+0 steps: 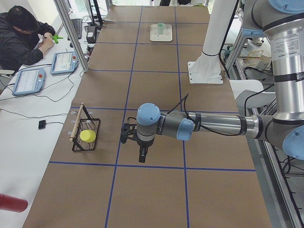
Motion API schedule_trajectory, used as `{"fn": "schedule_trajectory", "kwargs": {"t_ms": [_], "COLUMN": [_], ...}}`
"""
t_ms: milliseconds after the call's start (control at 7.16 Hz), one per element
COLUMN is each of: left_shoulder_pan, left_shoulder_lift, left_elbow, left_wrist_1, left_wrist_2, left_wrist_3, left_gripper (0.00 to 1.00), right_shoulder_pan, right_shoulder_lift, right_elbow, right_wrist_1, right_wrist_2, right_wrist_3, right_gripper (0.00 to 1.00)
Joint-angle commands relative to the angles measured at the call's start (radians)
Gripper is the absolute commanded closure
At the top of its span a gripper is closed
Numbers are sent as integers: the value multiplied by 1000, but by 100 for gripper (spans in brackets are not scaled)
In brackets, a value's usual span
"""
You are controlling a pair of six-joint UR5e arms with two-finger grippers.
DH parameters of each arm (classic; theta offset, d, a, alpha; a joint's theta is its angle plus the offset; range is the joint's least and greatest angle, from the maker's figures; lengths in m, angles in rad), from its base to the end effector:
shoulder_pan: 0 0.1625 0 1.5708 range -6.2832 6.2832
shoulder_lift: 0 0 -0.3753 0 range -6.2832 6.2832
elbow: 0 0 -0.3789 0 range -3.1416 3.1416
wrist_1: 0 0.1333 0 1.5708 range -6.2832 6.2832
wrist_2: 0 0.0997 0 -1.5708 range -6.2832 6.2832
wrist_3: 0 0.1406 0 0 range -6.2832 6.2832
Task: Left arm grabs green cup and hands to right arm on tray
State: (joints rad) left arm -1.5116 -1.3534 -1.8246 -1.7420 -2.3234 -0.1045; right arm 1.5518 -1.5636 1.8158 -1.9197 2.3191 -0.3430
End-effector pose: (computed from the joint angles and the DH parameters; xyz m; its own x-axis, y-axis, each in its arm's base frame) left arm -0.0125 -0.4179 0.5950 0.7224 0.0809 -0.6867 0.0176 0.9907 0.1352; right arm 0.0289 -0.4595 0.5554 0.6848 -0.2859 0.6702 0.2647 0.9546 0.1368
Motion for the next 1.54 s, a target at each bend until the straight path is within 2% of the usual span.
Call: {"fn": "schedule_trajectory", "kwargs": {"t_ms": [0,419,559,838,1397], "left_shoulder_pan": [-1,-13,-13,-15,-13], "left_shoulder_lift": [8,3,8,8,13], "left_elbow": [-8,-13,-18,-19,-19], "left_wrist_1": [4,30,30,30,30], "left_wrist_2": [29,29,29,30,30], "left_wrist_3": [2,0,0,0,0], "left_gripper": [0,0,0,0,0], "right_shoulder_pan": [20,60,60,60,22], "right_shoulder_lift": [0,-27,-26,-56,-49], "right_elbow": [-55,-84,-85,-113,-116], "right_wrist_1": [1,2,40,230,240], "right_wrist_2": [-3,-1,-4,-4,0], "right_wrist_3": [4,2,12,162,171], "right_gripper": [1,1,1,1,1]}}
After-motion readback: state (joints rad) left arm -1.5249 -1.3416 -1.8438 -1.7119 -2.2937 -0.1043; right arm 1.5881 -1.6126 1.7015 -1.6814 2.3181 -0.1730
